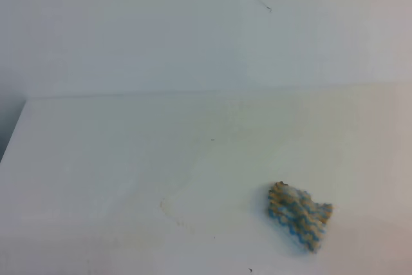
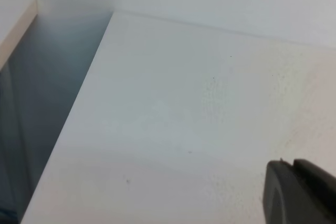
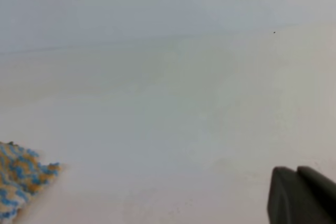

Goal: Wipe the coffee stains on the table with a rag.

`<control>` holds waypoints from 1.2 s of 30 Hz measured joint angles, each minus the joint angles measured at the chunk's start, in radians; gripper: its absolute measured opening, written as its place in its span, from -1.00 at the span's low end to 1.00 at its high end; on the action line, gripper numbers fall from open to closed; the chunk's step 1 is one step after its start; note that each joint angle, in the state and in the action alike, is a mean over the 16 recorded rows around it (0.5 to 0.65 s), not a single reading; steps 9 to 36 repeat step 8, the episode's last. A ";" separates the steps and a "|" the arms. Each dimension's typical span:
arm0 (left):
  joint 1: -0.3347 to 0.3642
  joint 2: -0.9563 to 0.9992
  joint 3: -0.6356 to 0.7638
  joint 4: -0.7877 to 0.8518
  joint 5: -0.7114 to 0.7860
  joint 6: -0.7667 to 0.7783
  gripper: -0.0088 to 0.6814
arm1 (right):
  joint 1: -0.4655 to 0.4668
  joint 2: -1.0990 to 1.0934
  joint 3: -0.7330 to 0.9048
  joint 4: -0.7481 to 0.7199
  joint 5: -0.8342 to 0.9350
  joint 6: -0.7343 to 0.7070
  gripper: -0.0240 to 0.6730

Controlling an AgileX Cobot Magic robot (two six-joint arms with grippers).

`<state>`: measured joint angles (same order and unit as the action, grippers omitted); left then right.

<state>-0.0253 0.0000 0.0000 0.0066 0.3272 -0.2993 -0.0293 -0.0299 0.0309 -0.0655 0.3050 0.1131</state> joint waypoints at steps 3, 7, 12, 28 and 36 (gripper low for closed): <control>0.000 0.000 0.000 0.000 0.000 0.000 -0.98 | 0.000 0.000 0.000 0.000 0.000 0.000 -0.94; 0.000 0.000 0.000 0.000 0.000 0.000 -0.98 | 0.000 0.000 0.000 0.000 0.000 0.000 -0.94; 0.000 0.000 0.000 0.000 0.000 0.000 -0.98 | 0.000 0.000 0.000 0.000 0.000 0.000 -0.94; 0.000 0.000 0.000 0.000 0.000 0.000 -0.98 | 0.000 0.000 0.000 0.000 0.000 0.000 -0.94; 0.000 0.000 0.000 0.000 0.000 0.000 -0.98 | 0.000 0.000 0.000 0.000 0.000 0.000 -0.94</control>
